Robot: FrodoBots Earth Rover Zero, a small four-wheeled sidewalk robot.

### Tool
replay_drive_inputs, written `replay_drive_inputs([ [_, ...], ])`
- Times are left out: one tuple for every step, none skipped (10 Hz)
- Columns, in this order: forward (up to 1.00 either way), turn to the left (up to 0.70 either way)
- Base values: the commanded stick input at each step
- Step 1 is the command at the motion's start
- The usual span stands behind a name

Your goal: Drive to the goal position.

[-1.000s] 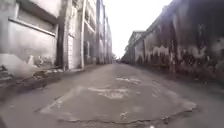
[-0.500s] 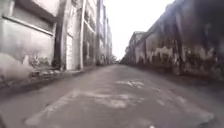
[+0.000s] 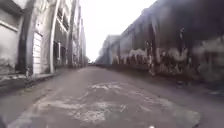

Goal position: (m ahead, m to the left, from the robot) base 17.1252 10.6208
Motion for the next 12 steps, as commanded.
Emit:
replay_drive_inputs([
  [0.50,0.00],
  [0.50,0.00],
  [0.50,0.00],
  [0.50,0.00],
  [0.50,0.00],
  [0.50,0.00],
  [0.50,0.42],
  [0.50,0.50],
  [0.50,0.50],
  [0.50,0.27],
  [0.50,0.00],
  [0.50,0.00],
])
